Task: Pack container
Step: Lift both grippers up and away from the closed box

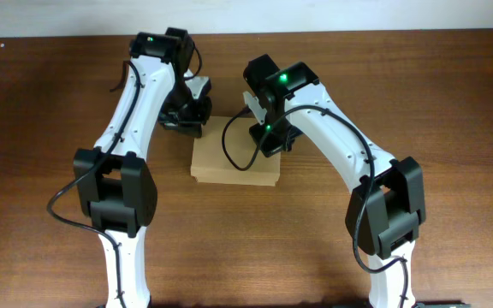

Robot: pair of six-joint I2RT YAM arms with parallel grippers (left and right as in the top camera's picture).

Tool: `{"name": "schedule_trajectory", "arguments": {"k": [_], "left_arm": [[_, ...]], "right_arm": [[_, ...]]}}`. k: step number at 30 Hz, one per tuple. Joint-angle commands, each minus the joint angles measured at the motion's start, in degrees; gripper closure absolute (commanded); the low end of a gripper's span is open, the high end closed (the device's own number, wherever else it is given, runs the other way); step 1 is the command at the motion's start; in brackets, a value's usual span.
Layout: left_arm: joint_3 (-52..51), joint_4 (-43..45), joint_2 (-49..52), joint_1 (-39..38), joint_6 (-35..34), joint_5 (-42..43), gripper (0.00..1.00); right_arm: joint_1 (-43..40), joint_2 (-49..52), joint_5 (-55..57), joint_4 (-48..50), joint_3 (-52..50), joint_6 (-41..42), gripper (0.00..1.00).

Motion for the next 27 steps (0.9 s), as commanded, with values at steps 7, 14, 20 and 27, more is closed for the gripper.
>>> {"name": "schedule_trajectory", "arguments": {"k": [7, 14, 20, 27], "left_arm": [[-8.26, 3.65, -2.1, 0.04, 1.09, 0.07, 0.98], [-1.92, 1.09, -2.4, 1.05, 1.09, -0.2, 0.98], [11.82, -1.14, -2.6, 5.03, 0.76, -1.97, 0.98], [21.4, 1.14, -2.6, 12.92, -2.62, -1.25, 0.93]], "right_arm": [[0.26, -1.16, -1.4, 3.37, -4.26, 1.33, 0.96], [-3.15, -3.69, -2.08, 4.63, -0.55, 1.16, 0.96], [-14.78, -7.23, -10.8, 4.37, 9.81, 3.26, 0.96], [-29.2, -7.5, -21.33, 2.34, 14.03, 5.22, 0.96]]}}
